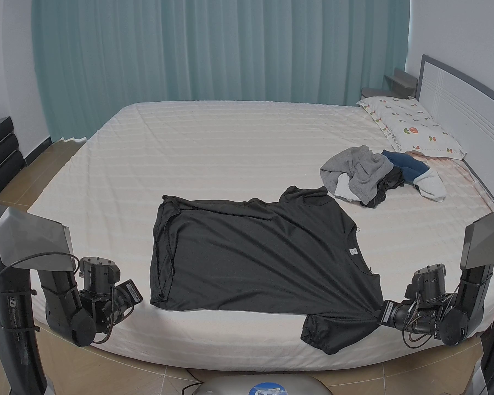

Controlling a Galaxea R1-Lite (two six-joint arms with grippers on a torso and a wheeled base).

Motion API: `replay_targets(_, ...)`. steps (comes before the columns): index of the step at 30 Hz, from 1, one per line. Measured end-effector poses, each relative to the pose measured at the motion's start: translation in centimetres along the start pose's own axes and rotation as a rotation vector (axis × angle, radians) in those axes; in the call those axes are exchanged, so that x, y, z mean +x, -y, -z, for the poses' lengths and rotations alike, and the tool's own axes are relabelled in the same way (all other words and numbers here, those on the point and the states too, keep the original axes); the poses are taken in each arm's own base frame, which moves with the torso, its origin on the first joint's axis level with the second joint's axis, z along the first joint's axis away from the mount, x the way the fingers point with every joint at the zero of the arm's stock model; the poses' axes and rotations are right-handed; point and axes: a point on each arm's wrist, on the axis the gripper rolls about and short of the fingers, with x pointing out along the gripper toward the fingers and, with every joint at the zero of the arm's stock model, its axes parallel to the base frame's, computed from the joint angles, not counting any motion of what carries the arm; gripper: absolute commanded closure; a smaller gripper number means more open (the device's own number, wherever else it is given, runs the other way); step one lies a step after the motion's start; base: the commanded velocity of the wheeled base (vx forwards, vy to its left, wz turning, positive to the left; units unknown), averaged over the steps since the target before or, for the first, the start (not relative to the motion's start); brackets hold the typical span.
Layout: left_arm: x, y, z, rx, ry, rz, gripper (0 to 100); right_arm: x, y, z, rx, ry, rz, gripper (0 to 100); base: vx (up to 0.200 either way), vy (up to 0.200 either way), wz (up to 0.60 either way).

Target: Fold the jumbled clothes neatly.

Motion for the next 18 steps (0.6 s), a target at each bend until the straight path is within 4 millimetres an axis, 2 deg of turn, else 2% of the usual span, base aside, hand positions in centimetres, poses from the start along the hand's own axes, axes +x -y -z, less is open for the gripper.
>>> replay_targets(10,1.6,4.5,-1.6,-0.012,0.099,0.144,0,0.0,-0.1,0.0,-0.003,0.002,-0.005,100,0.0,0.0,0.0)
replay_targets(18,4.9,8.7,-3.3,-0.055,0.124,0.203,0,0.0,-0.3,0.1,-0.001,-0.001,-0.011,100,0.0,0.0,0.0)
